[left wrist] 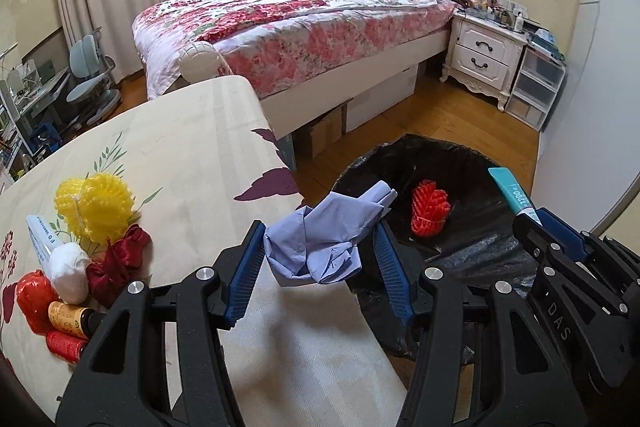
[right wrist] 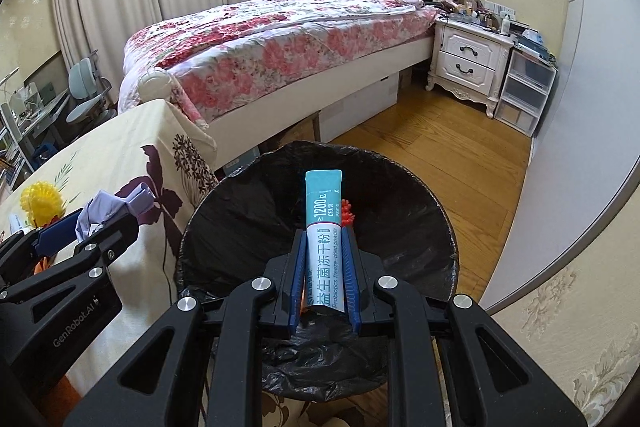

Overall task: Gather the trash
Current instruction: 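Carry the teal tube and lavender cloth over the black trash bin, then open the right tool to drop the teal tube while the left tool drops the cloth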

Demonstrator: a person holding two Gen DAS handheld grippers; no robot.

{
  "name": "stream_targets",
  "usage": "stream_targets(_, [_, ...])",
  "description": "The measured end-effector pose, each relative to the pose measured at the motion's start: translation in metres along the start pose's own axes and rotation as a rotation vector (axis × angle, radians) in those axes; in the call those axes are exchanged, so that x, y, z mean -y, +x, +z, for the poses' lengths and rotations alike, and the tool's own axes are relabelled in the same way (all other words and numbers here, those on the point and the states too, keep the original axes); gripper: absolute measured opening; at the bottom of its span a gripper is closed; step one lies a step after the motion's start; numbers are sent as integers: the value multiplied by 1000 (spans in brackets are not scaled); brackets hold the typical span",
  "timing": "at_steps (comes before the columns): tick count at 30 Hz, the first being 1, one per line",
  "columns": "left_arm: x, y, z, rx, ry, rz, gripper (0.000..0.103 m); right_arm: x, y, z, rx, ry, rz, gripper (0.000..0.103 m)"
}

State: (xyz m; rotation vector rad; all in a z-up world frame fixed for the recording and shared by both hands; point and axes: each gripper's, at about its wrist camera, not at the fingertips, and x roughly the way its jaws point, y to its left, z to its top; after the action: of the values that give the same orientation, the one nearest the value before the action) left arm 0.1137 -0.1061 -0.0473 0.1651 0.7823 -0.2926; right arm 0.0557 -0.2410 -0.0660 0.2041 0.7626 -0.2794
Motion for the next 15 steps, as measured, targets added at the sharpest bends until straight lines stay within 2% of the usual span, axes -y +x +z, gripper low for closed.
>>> stream_targets(13, [13,10,3,-15,29,-8,54,10,12,-2,-19,18,-17,19])
stream_targets(15, [13,11,4,-12,26,-8,56,11,11,-1,-13,23,-18,24])
